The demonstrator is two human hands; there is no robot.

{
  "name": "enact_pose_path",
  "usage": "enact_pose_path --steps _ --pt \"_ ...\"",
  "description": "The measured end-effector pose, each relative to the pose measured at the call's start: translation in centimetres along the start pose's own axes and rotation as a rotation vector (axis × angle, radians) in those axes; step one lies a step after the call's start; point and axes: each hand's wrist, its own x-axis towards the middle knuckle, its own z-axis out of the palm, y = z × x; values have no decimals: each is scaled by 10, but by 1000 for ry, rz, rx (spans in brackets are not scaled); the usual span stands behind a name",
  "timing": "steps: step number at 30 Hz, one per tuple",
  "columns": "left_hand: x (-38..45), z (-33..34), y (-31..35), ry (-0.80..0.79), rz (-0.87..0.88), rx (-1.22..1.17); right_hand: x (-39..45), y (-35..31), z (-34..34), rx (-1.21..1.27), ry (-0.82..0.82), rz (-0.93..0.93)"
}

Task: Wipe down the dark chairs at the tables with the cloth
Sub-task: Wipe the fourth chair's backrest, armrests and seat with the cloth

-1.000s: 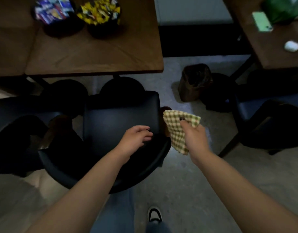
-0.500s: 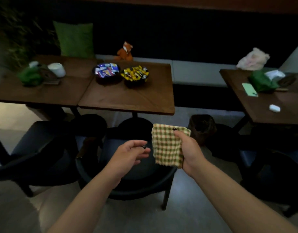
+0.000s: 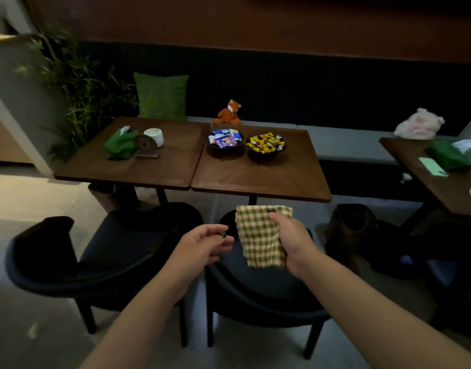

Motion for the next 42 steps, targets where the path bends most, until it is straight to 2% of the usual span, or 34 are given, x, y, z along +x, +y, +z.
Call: enact_pose_path --steps 5,9,15,20,22,24,29,34,38,42 --pt "-5 -114 -25 4 -22 67 -4 50 104 -7 21 72" --pt "10 -179 -37 7 -47 77 7 75 152 -36 50 93" --pt "67 -228 -61 -11 -97 81 63 85 191 -260 171 -15" --pt "124 -246 -85 -17 -157 82 117 111 230 -514 181 -194" --pt "145 -252 -97 13 -177 64 132 123 250 -613 116 -314" --pt "164 -255 -111 69 -212 41 148 141 272 -810 -20 -413" --pt "198 -265 -157 147 -319 -20 161 199 306 -1350 -288 -460" --pt "228 -279 -186 138 -396 -118 177 209 314 -1581 -289 -420" --pt "251 -289 -209 59 -389 -77 210 206 332 -1953 -407 -318" --pt "273 -297 -233 68 -413 -120 253 210 355 -2273 -475 -137"
